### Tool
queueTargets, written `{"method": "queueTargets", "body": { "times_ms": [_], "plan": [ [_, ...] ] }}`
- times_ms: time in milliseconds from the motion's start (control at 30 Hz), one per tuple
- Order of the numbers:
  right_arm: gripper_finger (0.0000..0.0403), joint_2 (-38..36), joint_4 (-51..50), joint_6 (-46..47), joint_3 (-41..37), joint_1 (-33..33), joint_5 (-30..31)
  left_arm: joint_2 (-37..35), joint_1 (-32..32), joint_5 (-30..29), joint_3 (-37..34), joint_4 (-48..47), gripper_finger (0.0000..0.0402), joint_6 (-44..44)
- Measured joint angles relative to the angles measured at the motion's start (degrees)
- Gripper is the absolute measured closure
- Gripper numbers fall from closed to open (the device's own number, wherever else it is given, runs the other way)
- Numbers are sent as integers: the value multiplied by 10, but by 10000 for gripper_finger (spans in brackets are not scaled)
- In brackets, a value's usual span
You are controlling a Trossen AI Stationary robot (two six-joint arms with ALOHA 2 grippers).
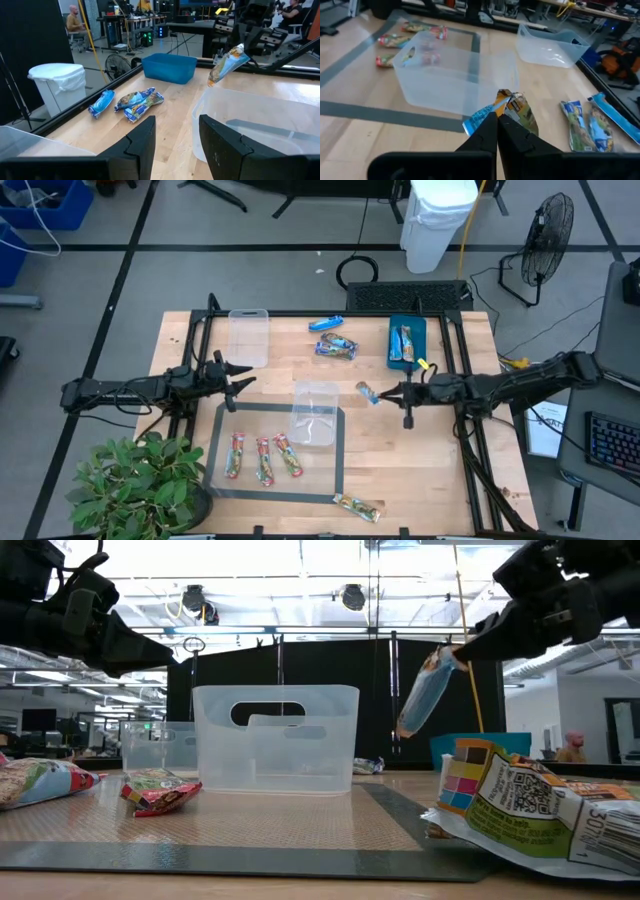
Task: Pick and place Granola Bars by type
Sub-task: Put the yellow granola bar into the blue bin
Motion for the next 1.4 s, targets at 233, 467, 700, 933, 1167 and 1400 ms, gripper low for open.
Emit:
{"method": "queueTargets", "body": {
  "times_ms": [233,467,700,933,1167,1400],
  "plan": [
    [403,-30,29,-28,-19,-54,-15,0,0,0,0,0,245,0],
    [403,-57,33,-46,-23,-120,-32,0,0,0,0,0,245,0],
    [403,-81,68,-46,-23,-206,-92,0,0,0,0,0,245,0],
    [403,-120,66,-26,-23,-283,-92,0,0,0,0,0,245,0],
    [403,-146,-36,-24,29,-348,-88,0,0,0,0,0,245,0],
    [403,-126,-259,3,146,-385,-71,0,0,0,0,0,245,0]
  ]
}}
